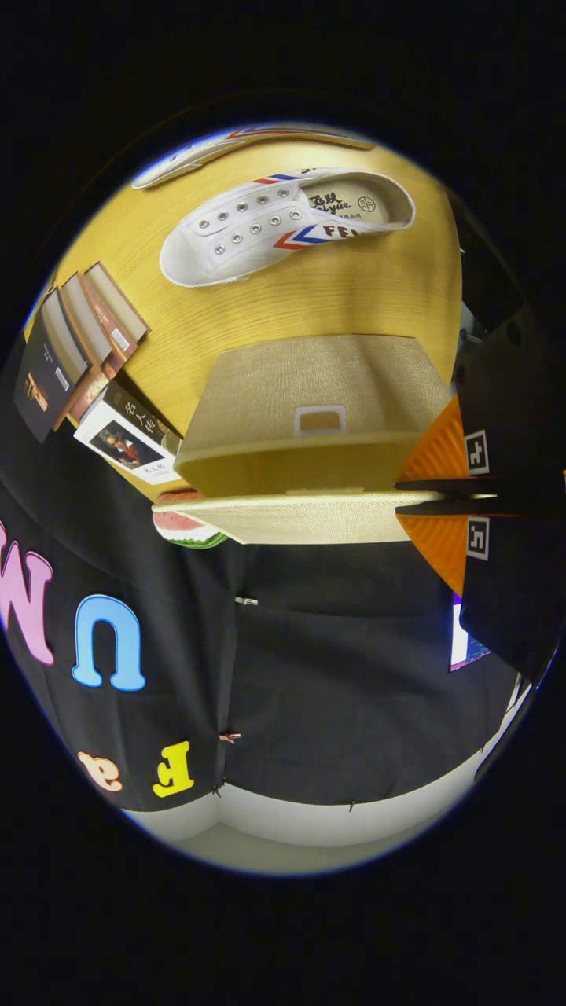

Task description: Open the storage box then place both shoes into the box .Put the left shoe in first, then the right shoe, with the right side of both shoes facing outward in a uniform manner.

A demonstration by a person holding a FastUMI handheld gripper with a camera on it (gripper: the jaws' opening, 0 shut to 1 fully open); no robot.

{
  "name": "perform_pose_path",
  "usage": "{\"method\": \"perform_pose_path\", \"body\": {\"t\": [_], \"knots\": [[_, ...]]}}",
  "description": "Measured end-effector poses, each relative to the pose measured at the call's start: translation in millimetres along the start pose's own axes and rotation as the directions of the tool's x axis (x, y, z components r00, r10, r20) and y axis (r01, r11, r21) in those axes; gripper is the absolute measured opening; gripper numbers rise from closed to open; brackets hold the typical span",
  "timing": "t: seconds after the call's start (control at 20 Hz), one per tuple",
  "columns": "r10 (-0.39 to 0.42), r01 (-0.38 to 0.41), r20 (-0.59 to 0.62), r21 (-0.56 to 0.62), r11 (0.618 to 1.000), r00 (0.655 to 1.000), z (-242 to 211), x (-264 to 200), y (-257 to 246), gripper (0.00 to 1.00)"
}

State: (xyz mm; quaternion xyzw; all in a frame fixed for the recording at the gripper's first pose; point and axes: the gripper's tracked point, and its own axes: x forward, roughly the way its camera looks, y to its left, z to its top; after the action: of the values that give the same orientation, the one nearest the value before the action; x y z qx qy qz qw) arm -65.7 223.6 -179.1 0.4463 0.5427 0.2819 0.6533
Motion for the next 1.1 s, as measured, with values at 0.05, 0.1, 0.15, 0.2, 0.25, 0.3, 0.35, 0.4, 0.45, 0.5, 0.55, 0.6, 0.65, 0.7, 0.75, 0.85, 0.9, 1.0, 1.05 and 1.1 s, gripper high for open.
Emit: {"method": "perform_pose_path", "body": {"t": [0.05, 0.1, 0.15, 0.2, 0.25, 0.3, 0.35, 0.4, 0.45, 0.5, 0.55, 0.6, 0.65, 0.7, 0.75, 0.85, 0.9, 1.0, 1.05, 1.1], "knots": [[0.003, -0.003, 0.005, -0.011, 1.0, 1.0, -1, -1, 10, 0.05], [0.01, -0.009, 0.011, -0.022, 1.0, 1.0, -1, 0, 22, 0.05], [0.021, -0.02, 0.018, -0.032, 0.999, 1.0, -1, 0, 36, 0.05], [0.038, -0.037, 0.028, -0.042, 0.998, 0.999, 0, 2, 51, 0.05], [0.057, -0.055, 0.037, -0.051, 0.997, 0.998, 0, 4, 68, 0.05], [0.078, -0.075, 0.04, -0.063, 0.995, 0.996, 0, 7, 84, 0.05], [0.095, -0.092, 0.039, -0.079, 0.993, 0.995, -3, 10, 100, 0.05], [0.105, -0.101, 0.035, -0.096, 0.99, 0.994, -4, 16, 113, 0.05], [0.11, -0.106, 0.032, -0.111, 0.988, 0.993, -7, 23, 125, 0.05], [0.118, -0.113, 0.025, -0.133, 0.985, 0.993, -10, 31, 137, 0.05], [0.119, -0.115, 0.021, -0.156, 0.981, 0.993, -13, 39, 148, 0.05], [0.124, -0.119, 0.014, -0.175, 0.977, 0.992, -17, 49, 159, 0.05], [0.129, -0.126, 0.005, -0.189, 0.974, 0.992, -22, 58, 169, 0.05], [0.13, -0.129, -0.005, -0.201, 0.971, 0.991, -26, 68, 179, 0.05], [0.13, -0.13, -0.013, -0.211, 0.969, 0.991, -30, 79, 187, 0.05], [0.128, -0.132, -0.034, -0.226, 0.965, 0.991, -36, 104, 202, 0.05], [0.121, -0.127, -0.04, -0.245, 0.961, 0.992, -39, 117, 207, 0.05], [0.111, -0.12, -0.05, -0.275, 0.954, 0.993, -45, 141, 214, 0.05], [0.101, -0.113, -0.054, -0.279, 0.954, 0.993, -50, 152, 216, 0.05], [0.089, -0.102, -0.057, -0.28, 0.955, 0.994, -54, 164, 217, 0.05]]}}
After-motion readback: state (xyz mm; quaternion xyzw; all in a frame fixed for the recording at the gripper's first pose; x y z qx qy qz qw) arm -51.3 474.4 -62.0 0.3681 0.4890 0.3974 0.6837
